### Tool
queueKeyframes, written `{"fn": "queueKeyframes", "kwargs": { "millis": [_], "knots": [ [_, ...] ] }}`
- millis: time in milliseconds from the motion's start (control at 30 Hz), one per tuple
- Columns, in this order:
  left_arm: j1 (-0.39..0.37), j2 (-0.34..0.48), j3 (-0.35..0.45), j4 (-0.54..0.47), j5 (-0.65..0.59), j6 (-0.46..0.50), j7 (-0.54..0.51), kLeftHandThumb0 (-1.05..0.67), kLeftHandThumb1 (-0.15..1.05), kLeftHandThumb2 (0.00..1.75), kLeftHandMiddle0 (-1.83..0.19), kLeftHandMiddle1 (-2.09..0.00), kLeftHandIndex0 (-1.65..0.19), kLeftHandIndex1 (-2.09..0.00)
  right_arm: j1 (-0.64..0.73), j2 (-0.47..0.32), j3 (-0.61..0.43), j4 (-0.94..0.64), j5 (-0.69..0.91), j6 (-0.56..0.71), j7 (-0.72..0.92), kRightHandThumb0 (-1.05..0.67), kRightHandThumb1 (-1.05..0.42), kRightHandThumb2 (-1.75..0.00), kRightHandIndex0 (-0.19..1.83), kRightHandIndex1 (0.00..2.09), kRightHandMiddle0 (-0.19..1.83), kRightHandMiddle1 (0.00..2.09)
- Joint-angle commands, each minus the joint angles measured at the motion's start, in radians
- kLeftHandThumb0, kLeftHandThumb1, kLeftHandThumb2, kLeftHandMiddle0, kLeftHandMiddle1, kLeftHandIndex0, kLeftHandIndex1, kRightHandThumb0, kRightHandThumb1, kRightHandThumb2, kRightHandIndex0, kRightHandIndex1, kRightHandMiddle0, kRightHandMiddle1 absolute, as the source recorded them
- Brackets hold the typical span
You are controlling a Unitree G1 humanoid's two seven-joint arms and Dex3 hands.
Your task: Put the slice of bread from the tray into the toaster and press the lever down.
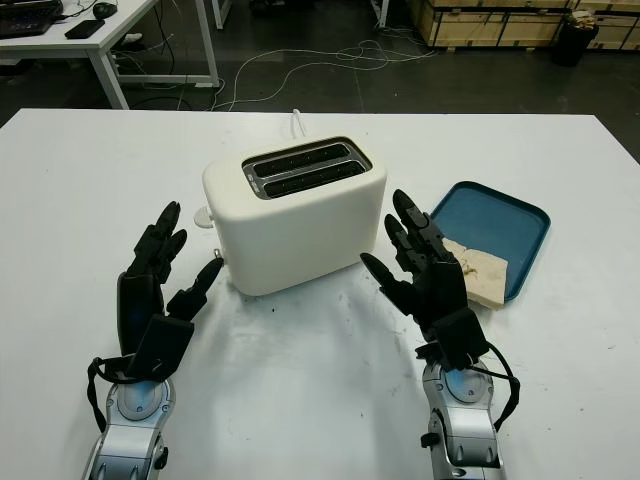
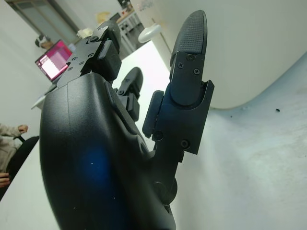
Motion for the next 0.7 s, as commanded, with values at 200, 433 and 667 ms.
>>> {"fn": "queueKeyframes", "kwargs": {
  "millis": [200, 433, 667],
  "knots": [
    [0.031, 0.012, -0.014, -0.016, 0.020, 0.003, -0.010, -0.62, 0.92, 0.21, -0.31, -0.30, -0.33, 0.00, 0.024, 0.003, 0.012, -0.011, 0.022, 0.034, 0.018, -0.51, -0.92, -0.08, 0.23, 0.00, 0.27, 0.00],
    [0.017, 0.007, -0.014, 0.002, 0.016, 0.007, -0.004, -0.66, 0.92, 0.20, -0.33, -0.31, -0.34, -0.01, 0.015, -0.006, 0.010, 0.005, 0.008, 0.008, 0.038, -0.54, -0.92, -0.05, 0.28, 0.02, 0.30, 0.01],
    [0.024, 0.010, -0.003, -0.016, -0.009, -0.001, -0.014, -0.62, 0.92, 0.19, -0.32, -0.31, -0.34, 0.00, 0.104, -0.114, -0.019, -0.076, -0.420, -0.260, -0.185, -0.55, -0.90, -0.01, 0.35, 0.03, 0.35, 0.02]
  ]
}}
